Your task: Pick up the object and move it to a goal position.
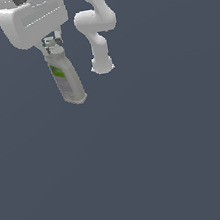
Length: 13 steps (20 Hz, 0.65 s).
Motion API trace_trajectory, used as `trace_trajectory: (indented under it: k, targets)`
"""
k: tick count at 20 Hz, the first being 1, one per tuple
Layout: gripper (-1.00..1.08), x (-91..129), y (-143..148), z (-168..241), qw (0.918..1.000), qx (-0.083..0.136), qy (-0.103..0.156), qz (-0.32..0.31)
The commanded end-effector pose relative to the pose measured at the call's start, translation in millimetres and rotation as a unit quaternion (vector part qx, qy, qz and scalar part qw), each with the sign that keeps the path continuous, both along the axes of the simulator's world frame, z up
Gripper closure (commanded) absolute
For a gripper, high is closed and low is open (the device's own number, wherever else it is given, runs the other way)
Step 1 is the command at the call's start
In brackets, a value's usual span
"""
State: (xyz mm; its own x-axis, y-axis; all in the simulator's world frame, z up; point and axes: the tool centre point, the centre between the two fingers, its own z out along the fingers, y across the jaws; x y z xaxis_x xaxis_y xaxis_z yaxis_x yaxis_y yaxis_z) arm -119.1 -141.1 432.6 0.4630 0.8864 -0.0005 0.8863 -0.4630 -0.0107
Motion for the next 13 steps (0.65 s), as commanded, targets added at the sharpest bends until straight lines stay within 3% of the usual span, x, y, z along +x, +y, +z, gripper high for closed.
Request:
trace_trajectory:
  k: [1,7,13]
  targets:
    - [1.08,-10,-5,18,1.0,-0.002,-0.005,0.0]
    - [1.08,-21,-11,33,1.0,-0.002,-0.005,0.0]
    - [1.08,-18,-10,32,1.0,-0.002,-0.005,0.0]
